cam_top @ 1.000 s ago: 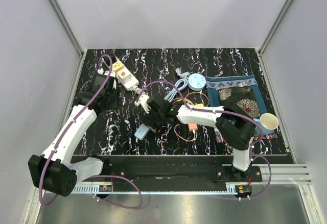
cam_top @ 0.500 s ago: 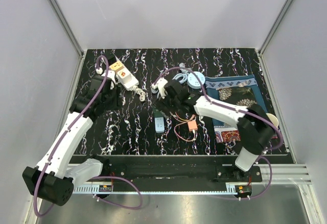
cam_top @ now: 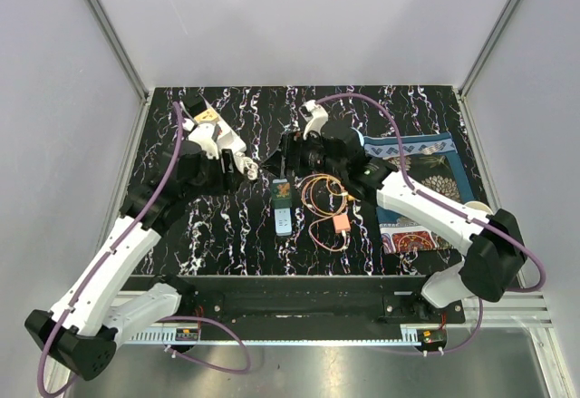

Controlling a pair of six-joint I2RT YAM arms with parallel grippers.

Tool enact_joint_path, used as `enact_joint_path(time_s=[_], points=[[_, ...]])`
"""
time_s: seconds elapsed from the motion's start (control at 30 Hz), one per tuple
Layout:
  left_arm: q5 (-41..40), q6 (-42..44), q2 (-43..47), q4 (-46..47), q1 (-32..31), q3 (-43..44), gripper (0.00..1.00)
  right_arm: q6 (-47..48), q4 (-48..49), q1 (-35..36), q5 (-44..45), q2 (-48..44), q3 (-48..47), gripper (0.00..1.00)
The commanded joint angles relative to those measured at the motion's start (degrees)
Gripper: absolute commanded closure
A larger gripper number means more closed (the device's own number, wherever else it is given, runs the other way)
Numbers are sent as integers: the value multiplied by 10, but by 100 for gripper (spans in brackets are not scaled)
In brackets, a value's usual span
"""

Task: Insert the plug
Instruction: Adjust the plug.

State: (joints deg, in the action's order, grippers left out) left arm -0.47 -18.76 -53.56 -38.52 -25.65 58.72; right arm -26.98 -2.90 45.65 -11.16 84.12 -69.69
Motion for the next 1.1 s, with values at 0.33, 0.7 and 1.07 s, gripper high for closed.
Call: enact_joint_path(time_s=[0.33, 0.7, 1.07], points=[[-13, -66, -13, 81, -76, 15, 89, -186, 202, -8, -115, 15, 41, 34], [-23, -102, -15, 107, -85, 18, 89, -178, 194, -7, -98, 25, 60, 48], [-33, -131, -37, 111, -88, 7, 86, -171, 195, -7, -132, 39, 47, 67]])
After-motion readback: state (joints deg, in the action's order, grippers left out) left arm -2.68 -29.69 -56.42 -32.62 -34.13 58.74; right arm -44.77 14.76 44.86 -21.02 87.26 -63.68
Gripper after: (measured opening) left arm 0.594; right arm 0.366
